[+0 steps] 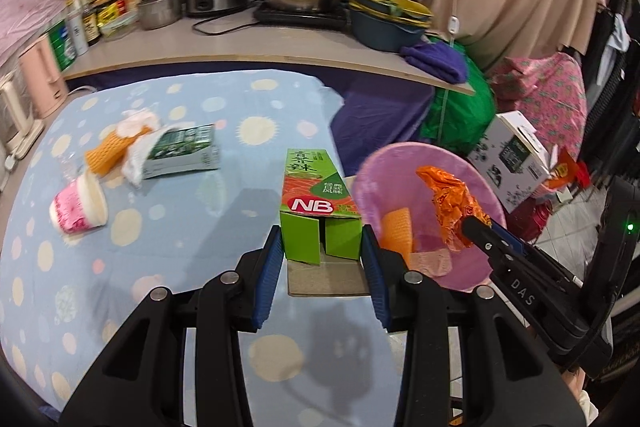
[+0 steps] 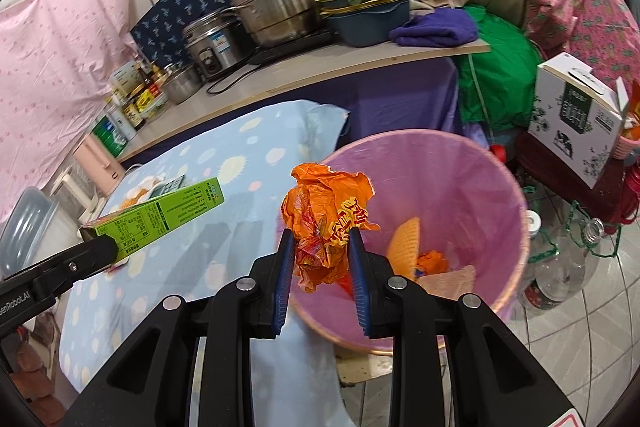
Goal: Collect trash
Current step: 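Carry the orange wrapper and green box over the pink bin and open both grippers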
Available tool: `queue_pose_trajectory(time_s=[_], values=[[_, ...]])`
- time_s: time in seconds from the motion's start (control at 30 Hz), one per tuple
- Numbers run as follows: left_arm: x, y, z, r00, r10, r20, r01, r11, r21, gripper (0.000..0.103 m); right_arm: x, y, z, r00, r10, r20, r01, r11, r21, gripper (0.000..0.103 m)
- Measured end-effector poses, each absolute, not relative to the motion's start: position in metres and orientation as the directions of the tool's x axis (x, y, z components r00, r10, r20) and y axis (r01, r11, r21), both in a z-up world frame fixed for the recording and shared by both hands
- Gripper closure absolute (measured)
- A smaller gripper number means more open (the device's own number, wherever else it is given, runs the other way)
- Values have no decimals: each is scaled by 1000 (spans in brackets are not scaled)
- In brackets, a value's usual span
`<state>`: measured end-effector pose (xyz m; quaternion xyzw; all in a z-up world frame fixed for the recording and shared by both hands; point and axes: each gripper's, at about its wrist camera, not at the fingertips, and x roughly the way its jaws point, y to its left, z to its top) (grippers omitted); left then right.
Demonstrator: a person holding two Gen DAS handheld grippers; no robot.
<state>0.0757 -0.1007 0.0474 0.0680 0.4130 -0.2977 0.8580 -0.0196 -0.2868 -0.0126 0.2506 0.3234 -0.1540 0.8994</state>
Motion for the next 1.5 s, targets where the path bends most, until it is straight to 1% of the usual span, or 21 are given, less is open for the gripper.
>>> queue_pose_trajectory(time_s=[0.27,0.43,0.57,0.7,0.77,0.83,0.87,0.93,1.1,1.2,1.5], values=[[62,-156,46,438,-503,-745,653,748,-122,66,-50,-324,-18,719,-189,-668,526,777,346,78],[63,-175,40,404,-521,-752,675,725,-139,66,-61,-343,-23,707,-223,-672,566,748,348,78],[66,-191,34,403,-522,-752,691,712,-125,65,-61,-353,-30,699,-226,-678,579,736,351,78],[72,-204,22,386,-505,-772,690,713,-122,65,-53,-357,-38,690,-208,-693,573,742,348,77],[73,-209,16,376,-502,-779,691,712,-126,65,-47,-358,-41,684,-201,-702,571,745,343,73],[76,-212,9,369,-496,-786,686,716,-129,61,-43,-358,-43,681,-200,-704,574,743,344,67],[77,-213,7,374,-494,-785,680,722,-131,55,-42,-358,-44,682,-201,-703,575,742,345,61],[79,-213,4,384,-482,-788,668,734,-124,49,-40,-358,-44,684,-206,-700,576,741,345,58],[85,-206,1,404,-459,-791,640,760,-114,48,-36,-354,-39,691,-211,-692,565,755,334,58],[88,-199,3,421,-446,-790,621,776,-107,47,-31,-348,-36,695,-210,-688,553,768,323,54],[110,-154,7,484,-387,-784,514,851,-103,46,2,-319,-28,721,-141,-679,468,821,326,54]])
